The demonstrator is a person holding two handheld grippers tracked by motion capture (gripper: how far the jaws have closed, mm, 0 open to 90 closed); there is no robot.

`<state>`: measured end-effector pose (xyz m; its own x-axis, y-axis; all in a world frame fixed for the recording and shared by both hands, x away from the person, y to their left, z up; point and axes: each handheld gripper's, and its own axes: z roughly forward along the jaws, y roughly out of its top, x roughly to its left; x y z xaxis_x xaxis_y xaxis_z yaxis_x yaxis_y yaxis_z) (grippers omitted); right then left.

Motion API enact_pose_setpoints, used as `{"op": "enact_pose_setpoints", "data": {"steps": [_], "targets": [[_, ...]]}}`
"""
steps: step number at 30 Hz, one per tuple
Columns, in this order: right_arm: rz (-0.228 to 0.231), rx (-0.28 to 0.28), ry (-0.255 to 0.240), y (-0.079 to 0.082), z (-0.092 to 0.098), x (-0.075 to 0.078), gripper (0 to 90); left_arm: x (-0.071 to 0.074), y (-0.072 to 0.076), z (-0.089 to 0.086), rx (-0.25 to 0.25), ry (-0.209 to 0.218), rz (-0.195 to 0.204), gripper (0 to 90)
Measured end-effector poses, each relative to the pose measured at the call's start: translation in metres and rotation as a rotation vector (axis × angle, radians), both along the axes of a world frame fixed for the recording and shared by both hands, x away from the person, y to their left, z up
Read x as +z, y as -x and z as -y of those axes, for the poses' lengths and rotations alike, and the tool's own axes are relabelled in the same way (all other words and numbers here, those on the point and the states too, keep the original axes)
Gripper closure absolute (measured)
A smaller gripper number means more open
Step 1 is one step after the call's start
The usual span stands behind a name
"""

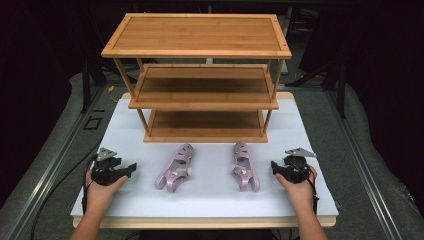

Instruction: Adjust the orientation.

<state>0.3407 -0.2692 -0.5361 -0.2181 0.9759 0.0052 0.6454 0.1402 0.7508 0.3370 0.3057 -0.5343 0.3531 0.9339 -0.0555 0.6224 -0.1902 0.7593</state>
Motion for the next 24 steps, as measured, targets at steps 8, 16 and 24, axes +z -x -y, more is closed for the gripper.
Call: {"op": "enact_pose_setpoints", "data": {"steps": [8,16,24], "targets": [[0.046,0.054,0.001,0.014,-0.011,0.009,37.0,0.011,0.010,0.012,-0.042,0.021,0.007,33.5],[0.055,0.070,0.018,0.017,-0.016,0.012,41.7,0.026,0.020,0.037,-0.135,0.016,0.021,38.8],[0.084,0.056,-0.015,0.018,-0.013,0.014,46.1,0.037,0.030,0.067,-0.297,0.076,0.030,54.8]]}}
